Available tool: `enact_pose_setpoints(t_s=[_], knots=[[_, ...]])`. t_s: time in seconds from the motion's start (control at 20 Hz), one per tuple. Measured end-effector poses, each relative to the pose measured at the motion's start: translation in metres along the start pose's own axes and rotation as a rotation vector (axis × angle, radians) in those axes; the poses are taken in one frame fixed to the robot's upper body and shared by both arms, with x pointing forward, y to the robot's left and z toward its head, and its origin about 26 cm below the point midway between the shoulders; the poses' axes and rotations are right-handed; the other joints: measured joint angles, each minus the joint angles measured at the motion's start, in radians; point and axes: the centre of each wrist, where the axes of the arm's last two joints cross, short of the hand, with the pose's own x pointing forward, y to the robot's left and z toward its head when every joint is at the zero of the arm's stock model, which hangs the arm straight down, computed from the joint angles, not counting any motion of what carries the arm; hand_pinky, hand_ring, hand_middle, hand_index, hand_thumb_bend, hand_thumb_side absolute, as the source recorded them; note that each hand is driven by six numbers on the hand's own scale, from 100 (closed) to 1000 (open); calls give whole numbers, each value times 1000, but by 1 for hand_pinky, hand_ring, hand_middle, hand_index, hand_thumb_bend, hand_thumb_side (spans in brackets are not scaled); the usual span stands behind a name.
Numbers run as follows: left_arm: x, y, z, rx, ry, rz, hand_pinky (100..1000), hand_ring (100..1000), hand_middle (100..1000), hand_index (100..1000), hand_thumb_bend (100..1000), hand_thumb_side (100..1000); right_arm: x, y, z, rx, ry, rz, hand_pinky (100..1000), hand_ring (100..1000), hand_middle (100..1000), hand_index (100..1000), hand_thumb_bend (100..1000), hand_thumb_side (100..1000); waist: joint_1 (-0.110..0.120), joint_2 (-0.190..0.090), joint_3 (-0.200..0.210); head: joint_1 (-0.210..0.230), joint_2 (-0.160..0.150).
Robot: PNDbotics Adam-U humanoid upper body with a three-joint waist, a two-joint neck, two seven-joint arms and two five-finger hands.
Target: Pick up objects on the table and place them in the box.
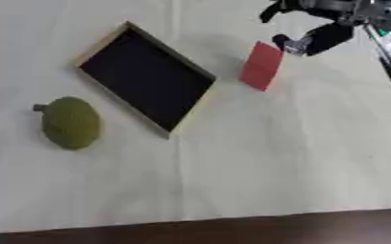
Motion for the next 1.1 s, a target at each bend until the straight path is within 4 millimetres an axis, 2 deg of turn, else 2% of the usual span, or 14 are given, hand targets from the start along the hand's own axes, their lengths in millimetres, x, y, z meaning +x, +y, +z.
enact_pose_setpoints(t_s=[0.4,0.75,0.8,0.95,1.1], knots=[[0,0,0,-1,1,0,754,777,744,834,100,638,3,11,0,19,-9,34,1000,1000,822,901,100,219,-3,0,0,8,0],[0,-1,0,1,4,5,754,778,745,833,100,645,9,17,1,24,-31,13,1000,1000,823,908,100,191,-4,0,1,12,0],[0,-1,0,1,5,5,754,778,745,833,100,645,10,17,1,21,-33,11,1000,1000,824,912,100,274,-5,0,1,12,0],[0,-1,0,1,5,5,754,778,745,833,100,647,10,18,3,-6,-29,4,1000,1000,831,918,100,329,-7,0,1,9,1],[0,-1,1,1,7,6,754,779,745,833,100,648,10,18,4,-31,-4,2,1000,1000,839,921,100,400,-8,0,0,-7,14]])
